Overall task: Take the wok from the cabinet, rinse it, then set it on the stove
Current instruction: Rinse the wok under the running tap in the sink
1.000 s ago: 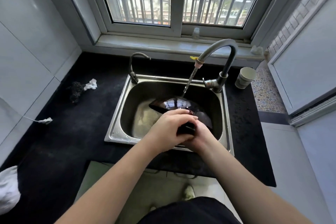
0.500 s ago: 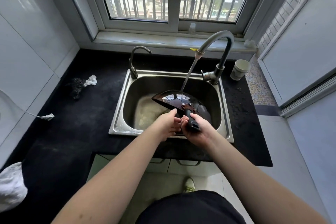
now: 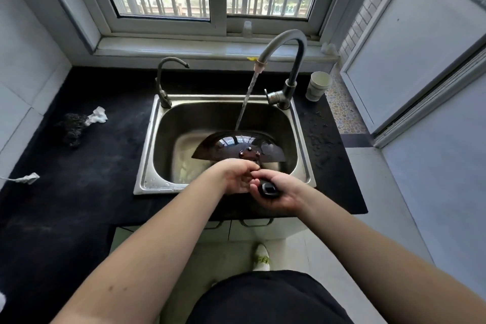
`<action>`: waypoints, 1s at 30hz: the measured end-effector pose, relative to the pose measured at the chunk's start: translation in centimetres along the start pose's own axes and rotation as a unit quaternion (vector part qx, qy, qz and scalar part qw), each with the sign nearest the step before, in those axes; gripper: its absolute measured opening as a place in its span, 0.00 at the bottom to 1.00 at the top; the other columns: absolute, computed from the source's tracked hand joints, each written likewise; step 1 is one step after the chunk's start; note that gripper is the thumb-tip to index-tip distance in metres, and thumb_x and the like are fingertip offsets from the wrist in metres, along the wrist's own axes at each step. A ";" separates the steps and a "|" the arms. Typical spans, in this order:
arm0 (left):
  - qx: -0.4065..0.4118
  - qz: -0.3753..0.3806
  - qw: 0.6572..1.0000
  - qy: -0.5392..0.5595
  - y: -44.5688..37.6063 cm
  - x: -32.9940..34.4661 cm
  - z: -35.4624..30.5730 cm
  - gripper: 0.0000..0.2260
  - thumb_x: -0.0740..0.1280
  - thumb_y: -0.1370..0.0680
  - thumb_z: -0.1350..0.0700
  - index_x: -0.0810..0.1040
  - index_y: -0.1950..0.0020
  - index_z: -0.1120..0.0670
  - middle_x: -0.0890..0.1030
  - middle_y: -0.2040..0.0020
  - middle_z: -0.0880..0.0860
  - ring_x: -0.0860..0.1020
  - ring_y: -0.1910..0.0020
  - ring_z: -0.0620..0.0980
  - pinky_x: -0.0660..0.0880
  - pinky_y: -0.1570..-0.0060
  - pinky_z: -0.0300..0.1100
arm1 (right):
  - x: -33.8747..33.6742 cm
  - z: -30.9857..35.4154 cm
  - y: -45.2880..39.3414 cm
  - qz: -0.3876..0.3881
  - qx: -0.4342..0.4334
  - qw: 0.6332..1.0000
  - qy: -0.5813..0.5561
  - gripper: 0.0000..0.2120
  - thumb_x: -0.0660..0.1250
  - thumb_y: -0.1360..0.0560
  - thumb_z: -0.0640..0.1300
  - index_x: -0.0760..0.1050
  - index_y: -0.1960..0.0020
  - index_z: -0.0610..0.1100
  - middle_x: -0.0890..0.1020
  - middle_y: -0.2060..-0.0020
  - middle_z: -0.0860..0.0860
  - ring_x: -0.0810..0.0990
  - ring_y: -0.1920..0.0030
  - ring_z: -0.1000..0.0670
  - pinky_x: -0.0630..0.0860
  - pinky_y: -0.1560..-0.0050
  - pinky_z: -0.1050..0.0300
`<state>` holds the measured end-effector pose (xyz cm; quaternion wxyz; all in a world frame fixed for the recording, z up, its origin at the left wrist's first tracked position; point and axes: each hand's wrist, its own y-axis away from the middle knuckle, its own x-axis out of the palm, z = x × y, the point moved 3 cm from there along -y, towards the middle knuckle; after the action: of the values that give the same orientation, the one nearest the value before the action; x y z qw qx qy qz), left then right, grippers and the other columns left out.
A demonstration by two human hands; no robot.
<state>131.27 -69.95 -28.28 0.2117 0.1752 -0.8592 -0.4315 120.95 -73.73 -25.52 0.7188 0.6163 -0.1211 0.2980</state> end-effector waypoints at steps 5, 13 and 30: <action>-0.020 0.041 0.999 0.004 -0.2 0.8 1.9 0.10 0.61 0.19 0.59 0.74 0.60 0.59 0.78 0.68 0.56 0.77 0.69 0.51 0.76 0.59 0.40 | -2.1 -0.4 0.8 -0.082 0.049 0.989 0.113 0.08 0.61 0.20 0.40 0.70 0.55 0.37 0.73 0.71 0.46 0.73 0.80 0.53 0.71 0.82 0.66; -0.033 0.073 0.997 -0.019 -0.8 0.7 4.2 0.10 0.61 0.19 0.59 0.75 0.58 0.61 0.80 0.66 0.58 0.78 0.60 0.54 0.69 0.33 0.49 | -4.2 -2.2 0.4 -0.130 0.023 0.974 0.186 0.06 0.63 0.23 0.36 0.69 0.58 0.40 0.70 0.73 0.49 0.66 0.82 0.58 0.62 0.85 0.69; -0.028 -0.020 0.997 -0.066 -2.7 2.0 8.9 0.12 0.65 0.21 0.47 0.76 0.58 0.56 0.80 0.60 0.52 0.77 0.63 0.48 0.74 0.47 0.46 | -7.6 -6.8 -0.7 -0.120 -0.027 0.962 0.244 0.11 0.66 0.22 0.41 0.75 0.40 0.41 0.73 0.72 0.50 0.72 0.77 0.57 0.71 0.77 0.66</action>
<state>125.28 -66.55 -34.84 0.1511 0.1577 -0.8552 -0.4700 113.99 -69.33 -31.64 0.7731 0.5155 0.1251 0.3478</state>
